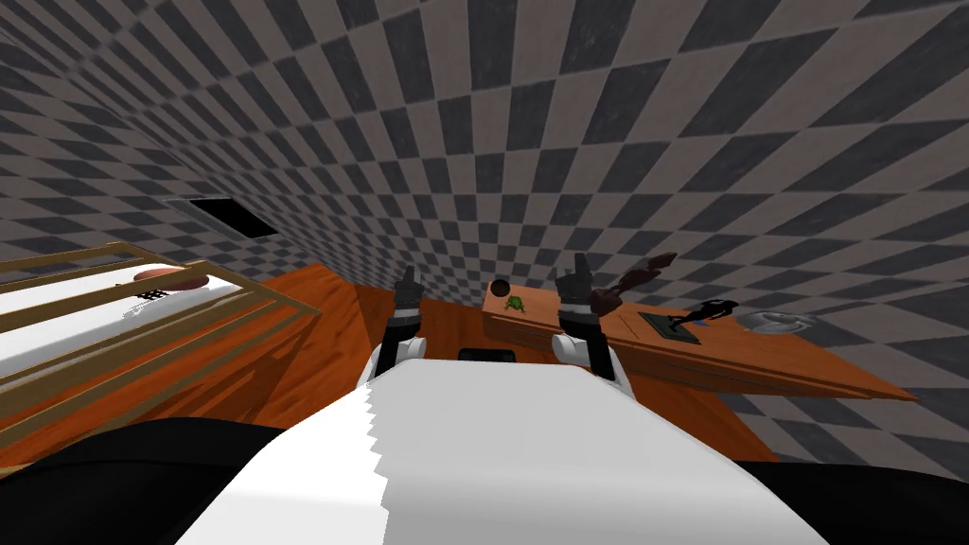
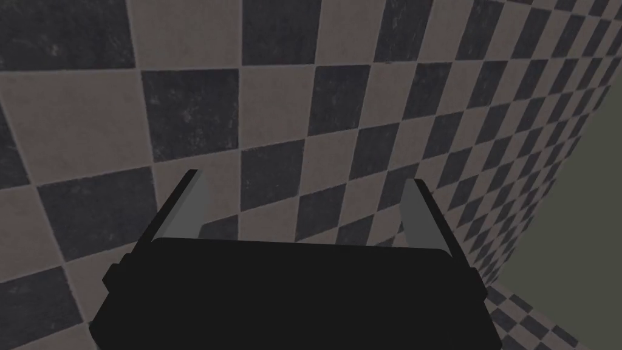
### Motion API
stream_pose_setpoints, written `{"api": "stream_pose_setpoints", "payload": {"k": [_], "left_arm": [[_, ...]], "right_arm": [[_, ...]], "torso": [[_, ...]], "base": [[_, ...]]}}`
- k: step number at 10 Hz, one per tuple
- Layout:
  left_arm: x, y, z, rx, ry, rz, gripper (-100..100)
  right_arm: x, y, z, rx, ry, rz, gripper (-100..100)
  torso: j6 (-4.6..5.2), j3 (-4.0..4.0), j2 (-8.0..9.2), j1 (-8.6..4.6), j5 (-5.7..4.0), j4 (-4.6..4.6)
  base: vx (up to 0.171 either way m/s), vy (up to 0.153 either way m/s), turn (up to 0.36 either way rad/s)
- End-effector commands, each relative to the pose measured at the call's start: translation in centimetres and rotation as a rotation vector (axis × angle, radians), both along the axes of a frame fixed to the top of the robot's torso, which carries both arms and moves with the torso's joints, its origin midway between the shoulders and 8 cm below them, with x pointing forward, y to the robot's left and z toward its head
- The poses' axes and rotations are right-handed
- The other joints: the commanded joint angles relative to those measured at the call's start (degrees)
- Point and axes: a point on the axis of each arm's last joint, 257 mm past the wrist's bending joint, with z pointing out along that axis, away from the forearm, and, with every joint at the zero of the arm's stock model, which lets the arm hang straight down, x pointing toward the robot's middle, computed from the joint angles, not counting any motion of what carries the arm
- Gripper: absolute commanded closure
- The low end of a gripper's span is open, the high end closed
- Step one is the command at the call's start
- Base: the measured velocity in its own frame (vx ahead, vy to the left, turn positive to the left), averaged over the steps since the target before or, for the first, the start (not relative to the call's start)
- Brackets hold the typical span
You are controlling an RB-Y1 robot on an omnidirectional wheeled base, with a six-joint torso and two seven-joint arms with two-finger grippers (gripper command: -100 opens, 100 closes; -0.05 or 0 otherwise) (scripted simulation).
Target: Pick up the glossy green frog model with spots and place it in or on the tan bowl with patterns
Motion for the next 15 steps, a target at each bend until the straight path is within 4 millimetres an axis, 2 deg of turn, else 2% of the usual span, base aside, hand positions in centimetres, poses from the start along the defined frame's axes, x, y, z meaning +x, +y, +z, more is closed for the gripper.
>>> {"api": "stream_pose_setpoints", "payload": {"k": [1,2,3,6,7,8,9,10,11,13,14,15], "left_arm": [[0.0,0.0,0.0,0.0,0.0,0.0,0],[0.0,0.0,0.0,0.0,0.0,0.0,0],[0.0,0.0,0.0,0.0,0.0,0.0,0],[0.0,0.0,0.0,0.0,0.0,0.0,0],[0.0,0.0,0.0,0.0,0.0,0.0,0],[0.0,0.0,0.0,0.0,0.0,0.0,0],[0.0,0.0,0.0,0.0,0.0,0.0,0],[0.0,0.0,0.0,0.0,0.0,0.0,0],[0.0,0.0,0.0,0.0,0.0,0.0,0],[0.0,0.0,0.0,0.0,0.0,0.0,0],[0.0,0.0,0.0,0.0,0.0,0.0,0],[0.0,0.0,0.0,0.0,0.0,0.0,0]], "right_arm": [[1.3,0.4,-2.6,-0.075,0.071,-0.002,-100],[2.1,0.7,-4.2,-0.127,0.117,-0.005,-100],[2.3,0.6,-4.7,-0.126,0.126,-0.006,-100],[4.5,0.9,-10.7,-0.306,0.277,-0.025,-100],[4.5,0.8,-11.0,-0.311,0.284,-0.024,-100],[5.1,0.7,-12.9,-0.38,0.33,-0.032,-100],[5.1,0.5,-13.4,-0.38,0.339,-0.033,-100],[5.6,0.2,-15.7,-0.454,0.393,-0.043,-100],[5.6,0.1,-15.9,-0.454,0.396,-0.043,-100],[6.3,-0.8,-20.0,-0.603,0.489,-0.061,-100],[6.3,-1.2,-21.1,-0.61,0.511,-0.065,-100],[6.4,-2.1,-23.7,-0.692,0.568,-0.075,-100]], "torso": [[0.0,0.0,0.0,0.0,0.0,0.0],[0.01,0.01,0.03,0.02,0.01,0.0],[0.0,0.04,0.07,0.04,0.01,0.01],[0.0,-0.02,-0.04,0.03,0.01,-0.01],[0.0,0.02,0.03,0.05,0.01,0.0],[0.06,0.01,0.01,0.04,0.01,0.01],[0.02,-0.01,-0.03,0.05,0.02,0.0],[0.04,-0.04,-0.07,0.04,0.01,-0.01],[0.02,-0.05,-0.09,0.05,0.02,-0.02],[0.03,-0.06,-0.1,0.06,0.02,-0.02],[0.02,-0.05,-0.09,0.13,0.03,-0.02],[0.06,-0.05,-0.09,0.08,0.03,-0.01]], "base": [[-0.064,0.028,0.179],[-0.078,0.033,0.239],[-0.045,0.016,0.055],[-0.048,0.03,0.21],[-0.048,0.031,0.05],[-0.041,0.041,0.104],[-0.027,0.033,0.085],[-0.028,0.04,0.172],[-0.021,0.029,0.09],[-0.028,0.057,0.184],[-0.026,0.045,0.092],[-0.029,0.041,0.139]]}}
